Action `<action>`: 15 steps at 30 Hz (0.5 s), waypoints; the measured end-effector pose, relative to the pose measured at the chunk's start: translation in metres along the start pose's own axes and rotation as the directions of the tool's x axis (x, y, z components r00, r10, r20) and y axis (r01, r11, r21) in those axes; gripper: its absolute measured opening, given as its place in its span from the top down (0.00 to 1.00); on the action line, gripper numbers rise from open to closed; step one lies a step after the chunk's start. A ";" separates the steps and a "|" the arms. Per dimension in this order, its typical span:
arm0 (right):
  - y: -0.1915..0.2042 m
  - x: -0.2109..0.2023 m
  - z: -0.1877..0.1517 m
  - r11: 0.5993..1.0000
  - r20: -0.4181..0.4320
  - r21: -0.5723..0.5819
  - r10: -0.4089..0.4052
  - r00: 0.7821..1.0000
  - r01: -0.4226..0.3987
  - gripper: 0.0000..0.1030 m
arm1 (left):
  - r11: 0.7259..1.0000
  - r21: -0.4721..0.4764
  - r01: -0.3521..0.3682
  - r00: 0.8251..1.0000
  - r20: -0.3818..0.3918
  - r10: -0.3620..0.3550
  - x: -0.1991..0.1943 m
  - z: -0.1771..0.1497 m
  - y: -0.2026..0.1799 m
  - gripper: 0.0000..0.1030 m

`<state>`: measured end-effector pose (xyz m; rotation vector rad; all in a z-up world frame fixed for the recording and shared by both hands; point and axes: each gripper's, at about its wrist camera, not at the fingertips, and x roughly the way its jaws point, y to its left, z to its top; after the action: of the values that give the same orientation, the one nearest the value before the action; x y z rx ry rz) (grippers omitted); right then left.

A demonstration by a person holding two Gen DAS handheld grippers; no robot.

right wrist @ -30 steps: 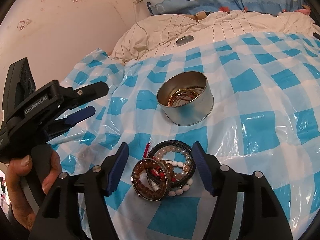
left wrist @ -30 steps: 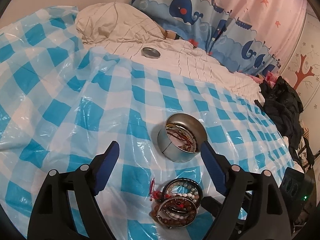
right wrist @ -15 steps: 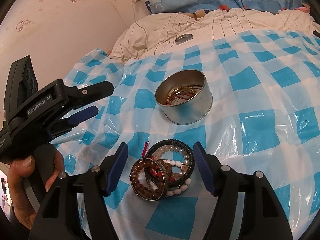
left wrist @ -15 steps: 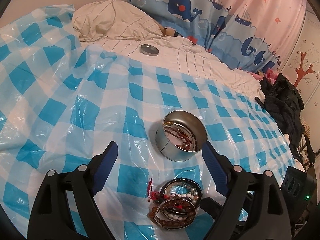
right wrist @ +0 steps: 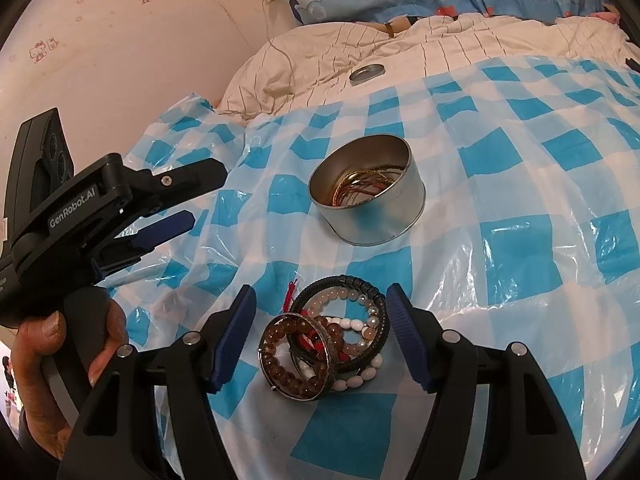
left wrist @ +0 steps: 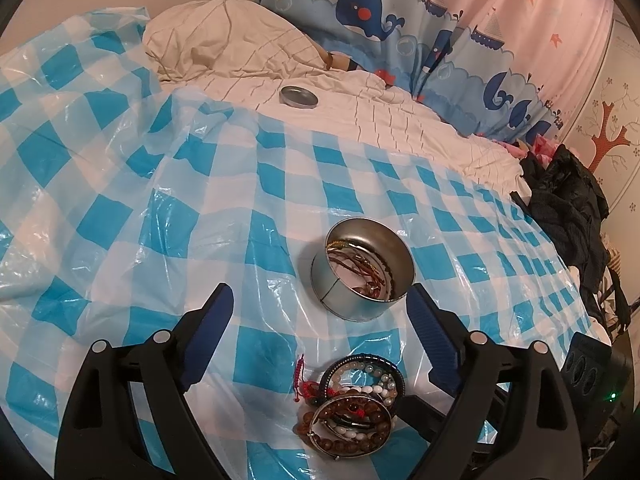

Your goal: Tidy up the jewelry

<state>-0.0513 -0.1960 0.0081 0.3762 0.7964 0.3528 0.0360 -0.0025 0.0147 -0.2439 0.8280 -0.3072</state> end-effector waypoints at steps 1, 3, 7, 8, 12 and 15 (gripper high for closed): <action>0.000 0.000 0.000 1.000 0.000 0.000 0.000 1.000 0.000 0.37 | 1.000 0.001 0.000 1.000 -0.001 0.000 0.000 0.000 0.000 0.18; 0.000 0.000 0.000 1.000 -0.001 0.000 0.000 1.000 0.000 0.37 | 1.000 0.001 -0.001 1.000 -0.002 0.001 0.001 0.000 -0.001 0.18; 0.000 0.000 0.000 1.000 -0.001 0.001 0.000 1.000 0.000 0.37 | 1.000 0.001 -0.001 1.000 -0.002 0.001 0.001 0.000 -0.001 0.18; 0.000 0.000 0.000 1.000 -0.001 0.002 0.000 1.000 0.000 0.37 | 1.000 0.001 -0.001 1.000 -0.002 0.001 0.001 0.000 -0.001 0.18; 0.001 0.000 -0.001 1.000 -0.003 0.002 0.000 1.000 0.000 0.37 | 1.000 0.002 -0.001 1.000 -0.002 0.001 0.001 0.000 -0.001 0.17; 0.001 0.002 -0.002 1.000 -0.005 0.003 0.000 1.000 0.000 0.37 | 1.000 0.001 0.000 1.000 -0.003 0.001 0.001 0.000 -0.001 0.17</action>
<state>-0.0522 -0.1942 0.0059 0.3788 0.8021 0.3529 0.0365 -0.0037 0.0144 -0.2423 0.8309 -0.3076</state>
